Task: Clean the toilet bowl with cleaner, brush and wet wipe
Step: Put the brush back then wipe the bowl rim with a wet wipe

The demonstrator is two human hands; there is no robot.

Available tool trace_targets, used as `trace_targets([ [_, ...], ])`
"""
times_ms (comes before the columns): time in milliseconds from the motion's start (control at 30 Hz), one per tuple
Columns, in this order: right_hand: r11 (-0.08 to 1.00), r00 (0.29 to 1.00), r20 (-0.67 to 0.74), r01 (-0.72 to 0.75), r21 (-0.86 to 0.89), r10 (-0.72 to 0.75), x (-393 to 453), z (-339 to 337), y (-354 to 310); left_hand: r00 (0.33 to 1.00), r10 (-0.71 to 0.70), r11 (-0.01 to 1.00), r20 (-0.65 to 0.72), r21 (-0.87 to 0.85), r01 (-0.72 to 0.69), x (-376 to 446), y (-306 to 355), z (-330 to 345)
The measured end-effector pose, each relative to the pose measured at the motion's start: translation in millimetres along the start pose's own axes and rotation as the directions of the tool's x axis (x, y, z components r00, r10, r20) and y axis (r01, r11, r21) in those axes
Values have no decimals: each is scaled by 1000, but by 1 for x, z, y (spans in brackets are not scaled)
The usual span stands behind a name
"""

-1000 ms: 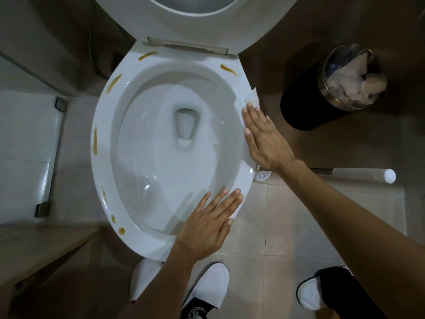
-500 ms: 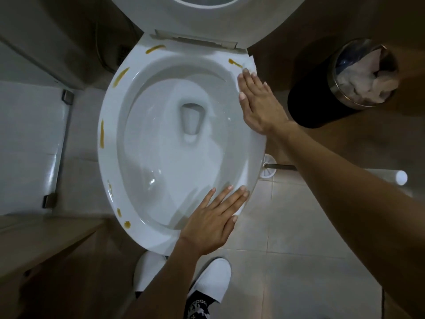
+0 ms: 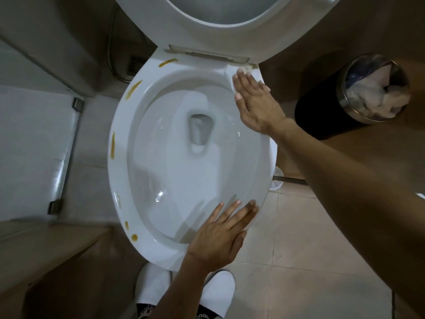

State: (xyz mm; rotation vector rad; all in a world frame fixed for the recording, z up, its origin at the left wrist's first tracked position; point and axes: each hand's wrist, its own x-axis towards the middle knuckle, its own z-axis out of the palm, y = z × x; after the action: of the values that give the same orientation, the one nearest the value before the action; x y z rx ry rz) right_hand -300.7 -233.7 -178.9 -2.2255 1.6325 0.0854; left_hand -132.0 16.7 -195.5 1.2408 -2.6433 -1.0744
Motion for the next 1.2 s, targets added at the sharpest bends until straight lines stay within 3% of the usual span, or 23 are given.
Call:
trace_targets([
  [733,1000,999,-28,16,-20,-16,-12,1,11,1000,0,1000,-20,-25,-1,0,0,1],
  [1200,937,973,72,231,-260,-220,64,2,-39,1000,-3,1000,-21,3,3,0,-4,7],
])
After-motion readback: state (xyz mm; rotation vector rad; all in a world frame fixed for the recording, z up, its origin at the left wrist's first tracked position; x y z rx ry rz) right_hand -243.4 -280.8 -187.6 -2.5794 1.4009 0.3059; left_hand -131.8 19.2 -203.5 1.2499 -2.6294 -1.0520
